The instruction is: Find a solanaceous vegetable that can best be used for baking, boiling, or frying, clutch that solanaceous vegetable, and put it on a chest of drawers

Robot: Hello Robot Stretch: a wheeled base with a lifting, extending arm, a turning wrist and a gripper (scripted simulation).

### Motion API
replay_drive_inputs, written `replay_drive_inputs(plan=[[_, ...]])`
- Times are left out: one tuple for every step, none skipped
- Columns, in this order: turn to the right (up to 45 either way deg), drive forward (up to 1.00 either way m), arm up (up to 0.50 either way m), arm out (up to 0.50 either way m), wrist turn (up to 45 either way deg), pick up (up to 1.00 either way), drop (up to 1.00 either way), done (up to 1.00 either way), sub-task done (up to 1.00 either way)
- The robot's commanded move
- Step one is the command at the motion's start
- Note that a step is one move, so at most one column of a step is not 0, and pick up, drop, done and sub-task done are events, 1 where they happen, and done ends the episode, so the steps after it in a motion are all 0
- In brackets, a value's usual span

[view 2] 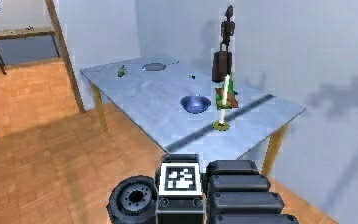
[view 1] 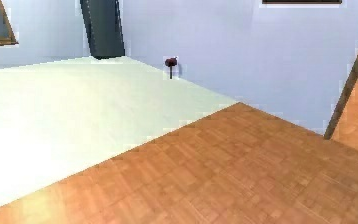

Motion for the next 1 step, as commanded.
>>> replay_drive_inputs(plan=[[45.0,0.00,0.00,0.00,0.0,0.00,0.00,0.00,0.00]])
